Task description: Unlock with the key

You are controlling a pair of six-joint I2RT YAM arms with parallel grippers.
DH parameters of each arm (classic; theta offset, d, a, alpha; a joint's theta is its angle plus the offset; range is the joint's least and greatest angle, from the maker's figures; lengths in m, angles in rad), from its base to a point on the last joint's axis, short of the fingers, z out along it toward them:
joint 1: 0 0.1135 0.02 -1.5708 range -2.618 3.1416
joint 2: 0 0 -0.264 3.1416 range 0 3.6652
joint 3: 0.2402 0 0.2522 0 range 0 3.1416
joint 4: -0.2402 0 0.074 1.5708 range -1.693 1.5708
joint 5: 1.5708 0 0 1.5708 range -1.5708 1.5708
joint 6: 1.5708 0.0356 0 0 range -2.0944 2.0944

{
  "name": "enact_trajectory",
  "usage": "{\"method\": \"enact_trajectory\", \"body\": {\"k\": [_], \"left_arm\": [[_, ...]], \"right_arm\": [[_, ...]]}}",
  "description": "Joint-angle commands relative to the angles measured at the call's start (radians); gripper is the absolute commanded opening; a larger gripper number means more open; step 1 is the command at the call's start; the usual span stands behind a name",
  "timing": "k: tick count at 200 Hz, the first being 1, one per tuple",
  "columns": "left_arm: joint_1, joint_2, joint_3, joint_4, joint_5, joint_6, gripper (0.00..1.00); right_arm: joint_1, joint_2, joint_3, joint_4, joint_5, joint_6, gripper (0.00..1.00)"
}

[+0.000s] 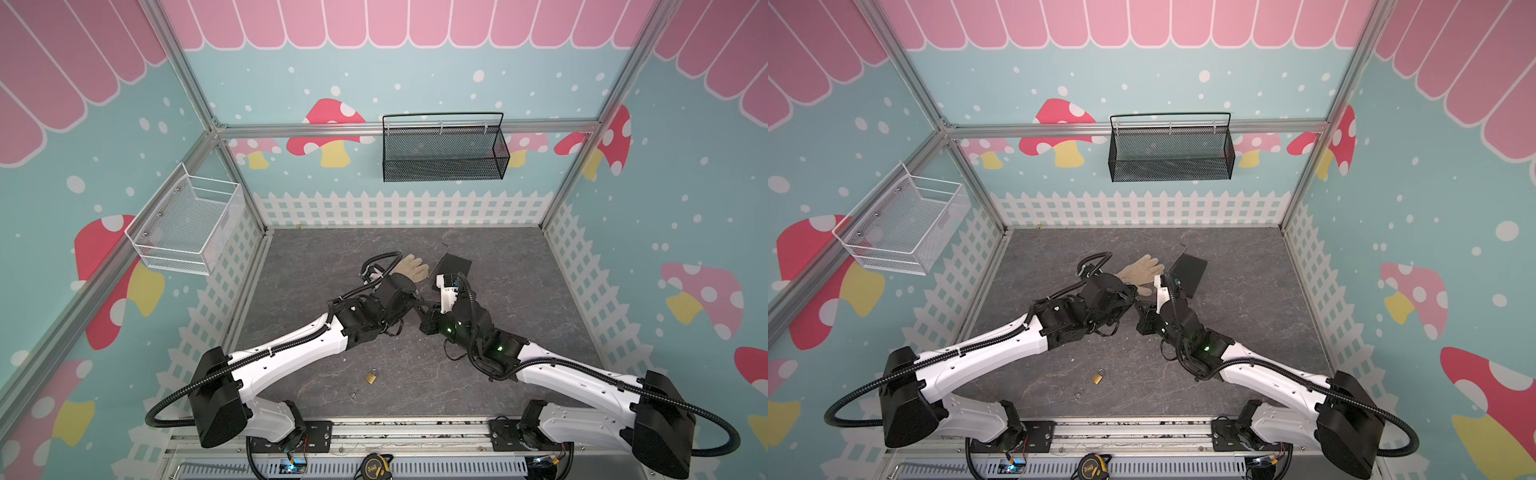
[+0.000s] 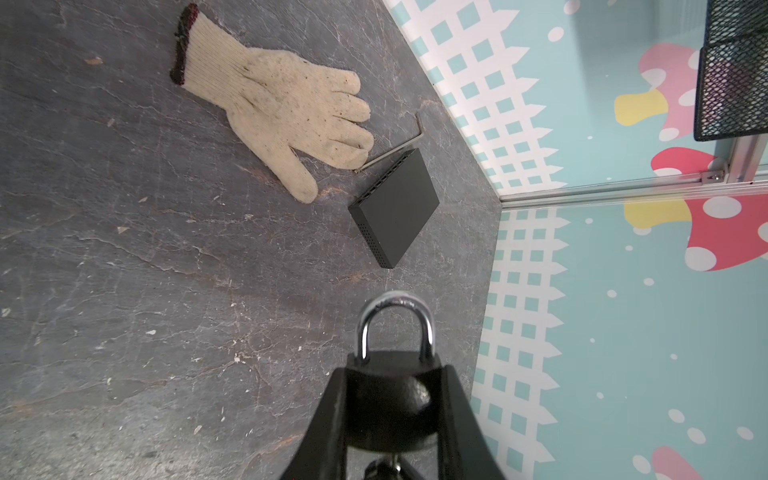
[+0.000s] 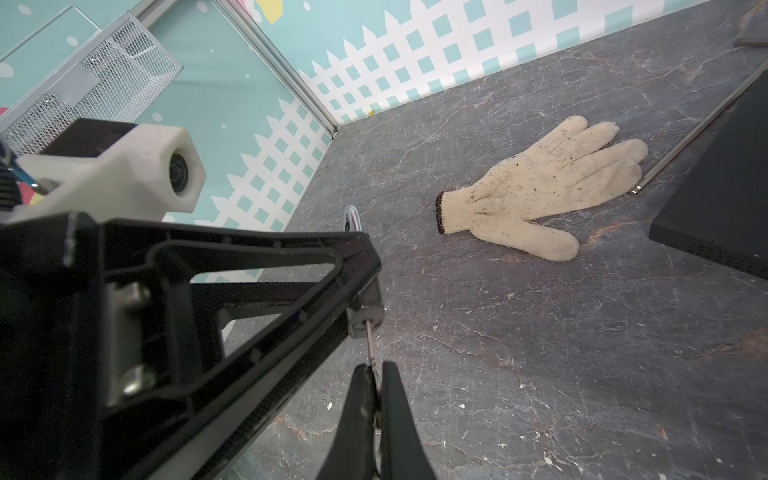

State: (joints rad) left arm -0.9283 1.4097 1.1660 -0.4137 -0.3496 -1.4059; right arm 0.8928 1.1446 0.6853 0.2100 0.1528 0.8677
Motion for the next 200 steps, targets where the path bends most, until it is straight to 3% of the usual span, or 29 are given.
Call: {"method": "enact_trajectory", "body": {"k": [1, 140, 200], "left_arm": [[-0.046, -0.046, 0.017, -0.037, 0.048, 0.011, 0.00], [-0.035, -0.005, 0.041, -0.044, 0.000, 0.019, 0.00], [-0.056, 0.016, 0.080, -0.138, 0.004, 0.107, 0.00]], "right_arm": [[-0.017, -0.019, -0.013, 0.059, 0.051, 0.016, 0.00], [-0.017, -0.014, -0.079, 0.109, -0.035, 0.111, 0.00], [-0.028, -0.032, -0.049, 0.099, -0.036, 0.097, 0.00]]}}
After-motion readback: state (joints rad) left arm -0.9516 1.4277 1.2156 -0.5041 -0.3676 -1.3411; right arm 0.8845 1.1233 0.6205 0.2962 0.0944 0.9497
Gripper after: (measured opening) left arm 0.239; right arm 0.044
